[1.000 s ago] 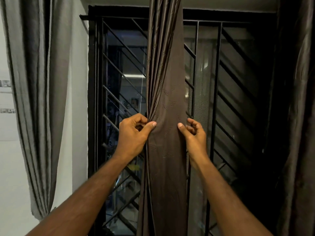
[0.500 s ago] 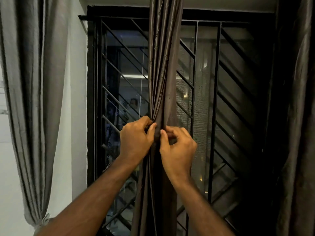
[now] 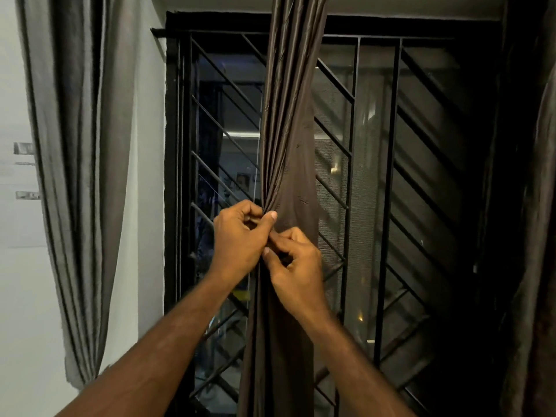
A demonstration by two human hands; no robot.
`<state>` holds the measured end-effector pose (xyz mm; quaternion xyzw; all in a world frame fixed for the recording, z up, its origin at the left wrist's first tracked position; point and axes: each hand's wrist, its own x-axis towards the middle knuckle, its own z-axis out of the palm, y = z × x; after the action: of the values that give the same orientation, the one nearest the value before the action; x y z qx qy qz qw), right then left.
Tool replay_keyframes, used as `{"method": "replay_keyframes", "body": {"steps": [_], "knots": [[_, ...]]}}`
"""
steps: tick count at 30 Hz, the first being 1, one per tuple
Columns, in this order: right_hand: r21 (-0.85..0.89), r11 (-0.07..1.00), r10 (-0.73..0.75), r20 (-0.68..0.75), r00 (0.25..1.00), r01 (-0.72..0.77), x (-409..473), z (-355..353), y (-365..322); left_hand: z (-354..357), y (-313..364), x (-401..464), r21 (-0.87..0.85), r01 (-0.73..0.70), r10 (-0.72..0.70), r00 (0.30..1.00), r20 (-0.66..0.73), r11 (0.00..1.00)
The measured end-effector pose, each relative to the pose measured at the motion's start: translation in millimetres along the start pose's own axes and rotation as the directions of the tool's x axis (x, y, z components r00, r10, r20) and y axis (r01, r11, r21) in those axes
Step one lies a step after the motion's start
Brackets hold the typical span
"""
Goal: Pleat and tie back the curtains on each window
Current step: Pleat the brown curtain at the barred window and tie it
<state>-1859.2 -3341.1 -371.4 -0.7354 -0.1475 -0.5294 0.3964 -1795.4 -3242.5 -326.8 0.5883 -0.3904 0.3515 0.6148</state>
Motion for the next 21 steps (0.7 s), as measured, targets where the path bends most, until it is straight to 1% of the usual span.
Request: {"method": "replay_keyframes", "body": {"steps": [1, 2, 3, 4, 5, 6, 7, 9, 11, 12, 13, 14, 16, 17, 18, 19, 20, 21], "knots": [[0.084, 0.995, 0.045, 0.080, 0.996, -0.052, 0.0, -3.7, 3.3, -2.4, -2.6, 1.4, 0.033, -0.004, 0.004, 1.000, 0.003, 0.999], [0.144, 0.986, 0.077, 0.085, 0.993, -0.088, 1.2, -8.4, 6.9, -4.9, -5.0, 2.2, 0.062, -0.011, 0.011, 1.000, 0.006, 0.998], [0.185, 0.977, 0.105, 0.014, 0.994, -0.106, 4.1, -14.0, 11.4, -7.0, -6.6, 2.5, 0.086, -0.017, 0.016, 1.000, 0.010, 0.996], [0.184, 0.976, 0.140, -0.108, 0.984, -0.119, 8.8, -20.6, 15.9, -8.4, -7.8, 2.4, 0.101, -0.023, 0.022, 1.000, 0.015, 0.995], [0.175, 0.972, 0.195, -0.222, 0.955, -0.158, 14.9, -27.2, 20.6, -10.1, -8.6, 2.4, 0.109, -0.032, 0.030, 0.999, 0.019, 0.994], [0.201, 0.954, 0.273, -0.281, 0.920, -0.222, 21.5, -33.8, 23.4, -11.0, -9.3, 2.4, 0.109, -0.040, 0.037, 0.999, 0.025, 0.993], [0.264, 0.918, 0.366, -0.278, 0.888, -0.295, 28.7, -38.7, 26.0, -11.0, -10.0, 2.4, 0.102, -0.045, 0.042, 0.999, 0.034, 0.994], [0.372, 0.822, 0.515, -0.159, 0.842, -0.432, 41.8, -43.0, 29.6, -9.2, -11.2, 3.2, 0.082, -0.052, 0.047, 0.997, 0.062, 0.995], [0.428, 0.756, 0.569, -0.056, 0.820, -0.495, 50.7, -43.6, 31.5, -6.7, -12.7, 3.3, 0.069, -0.057, 0.051, 0.995, 0.085, 0.996], [0.434, 0.754, 0.561, -0.036, 0.827, -0.493, 52.2, -44.1, 32.2, -5.9, -13.3, 3.0, 0.068, -0.060, 0.054, 0.995, 0.088, 0.996], [0.423, 0.775, 0.536, -0.049, 0.843, -0.469, 51.7, -45.0, 32.1, -5.5, -13.7, 2.4, 0.076, -0.063, 0.057, 0.995, 0.084, 0.995], [0.394, 0.809, 0.507, -0.092, 0.857, -0.436, 50.1, -46.3, 31.2, -5.5, -13.2, 2.1, 0.092, -0.068, 0.062, 0.996, 0.072, 0.993], [0.285, 0.882, 0.446, -0.249, 0.860, -0.375, 45.3, -48.6, 30.6, -5.6, -11.2, 2.7, 0.147, -0.101, 0.096, 0.994, 0.043, 0.984], [0.170, 0.924, 0.382, -0.345, 0.857, -0.343, 42.1, -48.5, 29.7, -5.0, -10.0, 2.9, 0.186, -0.135, 0.129, 0.991, 0.040, 0.973], [0.020, 0.950, 0.289, -0.432, 0.855, -0.311, 38.0, -46.8, 25.9, -3.5, -8.5, 3.0, 0.228, -0.171, 0.165, 0.985, 0.045, 0.959], [-0.126, 0.955, 0.178, -0.485, 0.856, -0.269, 33.1, -43.8, 21.4, -1.7, -7.4, 2.8, 0.270, -0.202, 0.196, 0.979, 0.051, 0.941], [-0.244, 0.945, 0.065, -0.508, 0.859, -0.216, 27.9, -40.5, 15.3, 0.2, -6.7, 2.6, 0.309, -0.228, 0.221, 0.974, 0.057, 0.923], [-0.325, 0.932, -0.029, -0.503, 0.864, -0.159, 22.6, -37.1, 8.5, 2.1, -6.8, 2.3, 0.342, -0.249, 0.242, 0.968, 0.062, 0.906]]}}
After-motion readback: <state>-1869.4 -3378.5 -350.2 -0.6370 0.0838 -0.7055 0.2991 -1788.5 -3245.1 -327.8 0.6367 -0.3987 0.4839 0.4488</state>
